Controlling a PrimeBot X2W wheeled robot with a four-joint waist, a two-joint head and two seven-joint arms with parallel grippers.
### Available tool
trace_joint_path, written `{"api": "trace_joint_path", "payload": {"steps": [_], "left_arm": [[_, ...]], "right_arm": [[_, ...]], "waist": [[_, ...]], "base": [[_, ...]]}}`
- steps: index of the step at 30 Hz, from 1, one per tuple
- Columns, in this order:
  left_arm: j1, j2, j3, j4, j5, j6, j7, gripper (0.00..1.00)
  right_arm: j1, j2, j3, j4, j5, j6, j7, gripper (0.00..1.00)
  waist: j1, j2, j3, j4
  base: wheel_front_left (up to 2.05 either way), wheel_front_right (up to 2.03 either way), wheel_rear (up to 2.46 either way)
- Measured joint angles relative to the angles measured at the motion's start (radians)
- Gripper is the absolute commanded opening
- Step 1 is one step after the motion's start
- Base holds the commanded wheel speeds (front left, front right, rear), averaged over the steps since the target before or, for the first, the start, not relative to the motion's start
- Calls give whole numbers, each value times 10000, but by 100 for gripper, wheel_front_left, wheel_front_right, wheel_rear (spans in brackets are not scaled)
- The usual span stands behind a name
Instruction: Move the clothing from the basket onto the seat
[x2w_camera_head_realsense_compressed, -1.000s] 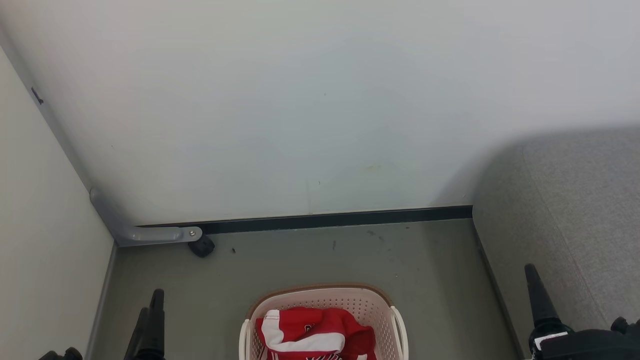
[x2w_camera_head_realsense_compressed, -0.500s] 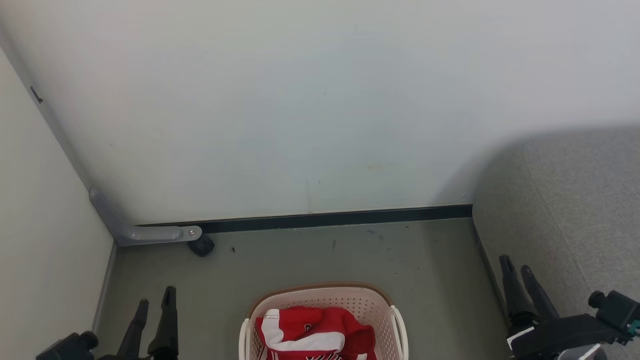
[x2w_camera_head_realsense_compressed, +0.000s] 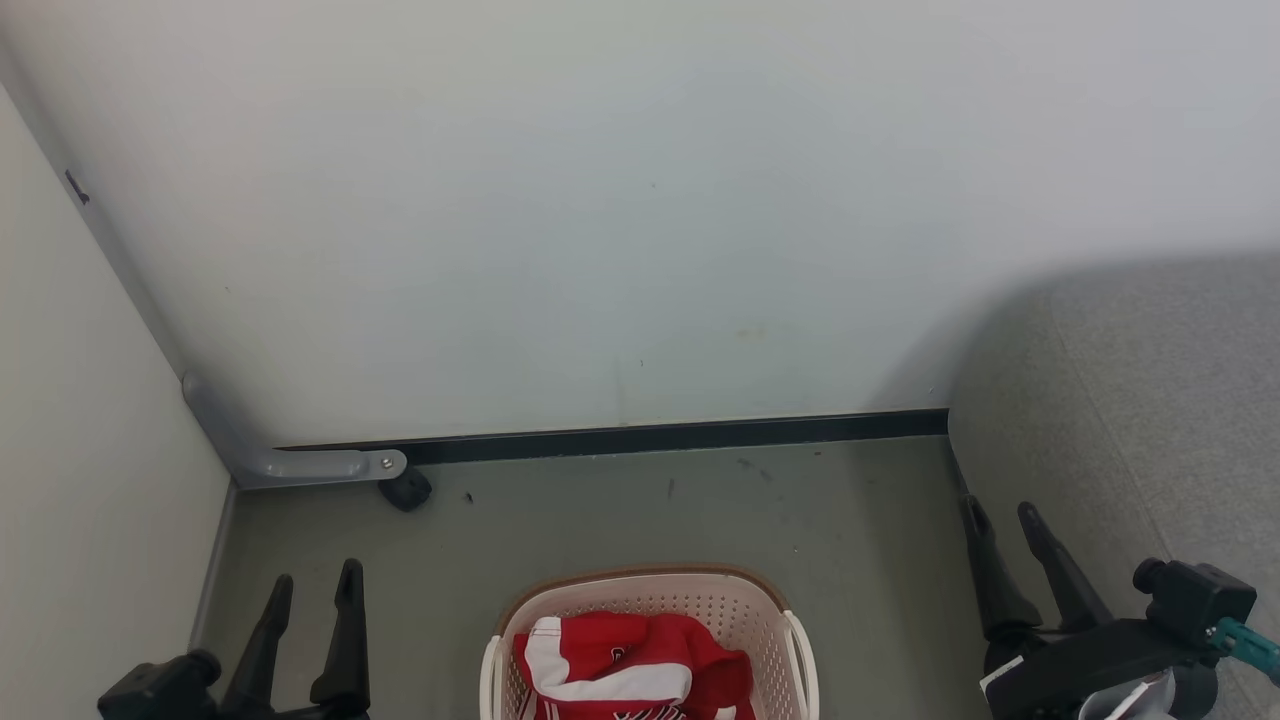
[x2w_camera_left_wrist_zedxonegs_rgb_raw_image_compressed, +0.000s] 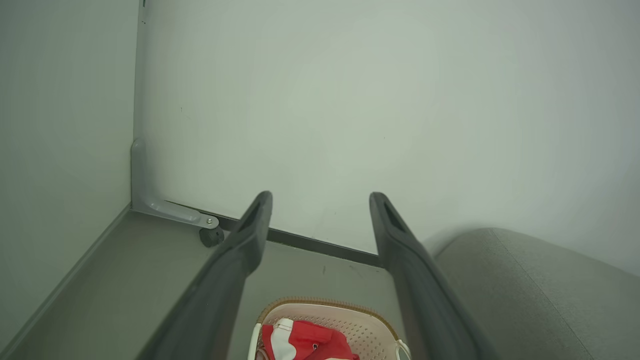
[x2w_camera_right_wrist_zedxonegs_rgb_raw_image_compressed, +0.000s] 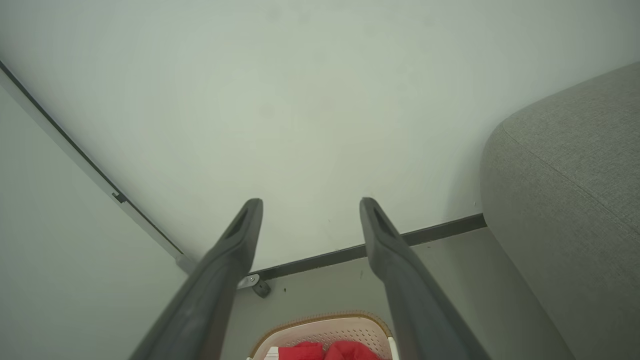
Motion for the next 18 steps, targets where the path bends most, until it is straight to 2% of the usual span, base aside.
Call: {"api": "trace_joint_path", "payload": {"steps": [18], "left_arm": [[-148, 180, -430, -242, 2408, 161, -692, 100]], "right_arm": [[-397, -418, 871, -144, -2077, -77, -709, 100]], "waist": [[0, 0, -9, 4]], "base": [[0, 0, 0]]}}
